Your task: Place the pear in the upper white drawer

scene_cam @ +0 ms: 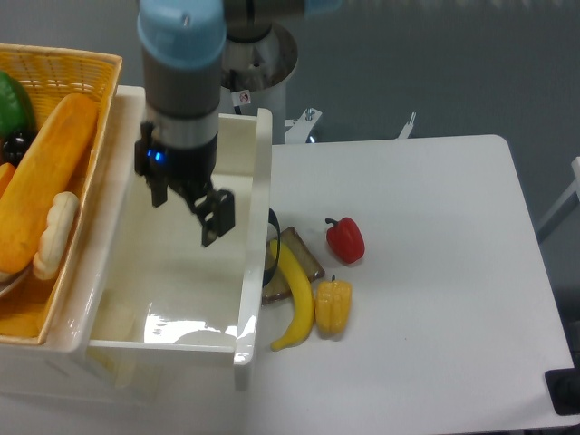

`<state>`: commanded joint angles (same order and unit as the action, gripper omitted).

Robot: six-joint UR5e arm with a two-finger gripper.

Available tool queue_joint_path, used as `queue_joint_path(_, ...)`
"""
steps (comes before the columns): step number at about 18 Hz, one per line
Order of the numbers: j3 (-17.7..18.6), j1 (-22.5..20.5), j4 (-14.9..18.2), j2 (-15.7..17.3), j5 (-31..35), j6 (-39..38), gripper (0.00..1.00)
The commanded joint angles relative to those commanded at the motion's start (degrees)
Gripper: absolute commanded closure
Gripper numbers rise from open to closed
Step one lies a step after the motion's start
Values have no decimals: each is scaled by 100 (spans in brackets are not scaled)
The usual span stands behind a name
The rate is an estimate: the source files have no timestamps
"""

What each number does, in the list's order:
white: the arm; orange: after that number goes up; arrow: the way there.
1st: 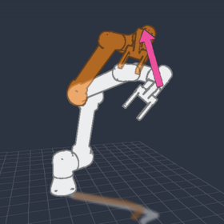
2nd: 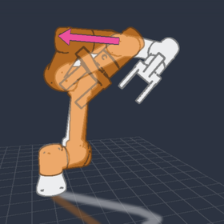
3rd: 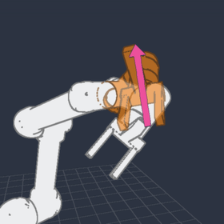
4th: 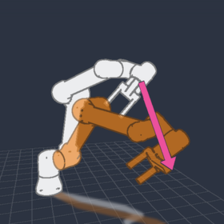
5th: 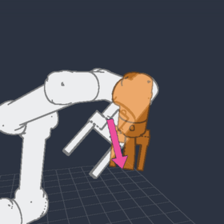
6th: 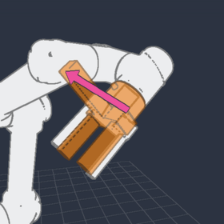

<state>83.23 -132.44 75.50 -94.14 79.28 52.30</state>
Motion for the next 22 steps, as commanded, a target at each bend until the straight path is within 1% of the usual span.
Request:
queue_joint_path(2,27,-272,0,88,35,9,0)
queue_joint_path(4,88,-649,-35,89,35,35,0)
queue_joint_path(8,184,-1598,-53,10,44,35,0)
queue_joint_path(9,202,-1827,-114,-78,35,35,0)
queue_joint_path(11,211,-2284,-324,-289,35,44,0)
queue_joint_path(13,211,-2549,-439,-665,35,53,0)
queue_joint_path(15,176,-2830,-527,-956,44,297,0)
queue_joint_path(17,71,-2989,-536,-1307,96,937,0)
queue_joint_path(18,10,-2998,-536,-1474,271,1193,0)
queue_joint_path(20,-87,-3024,-624,-1817,640,1327,0)
queue_joint_path(22,-254,-3121,-738,-2221,747,1345,0)
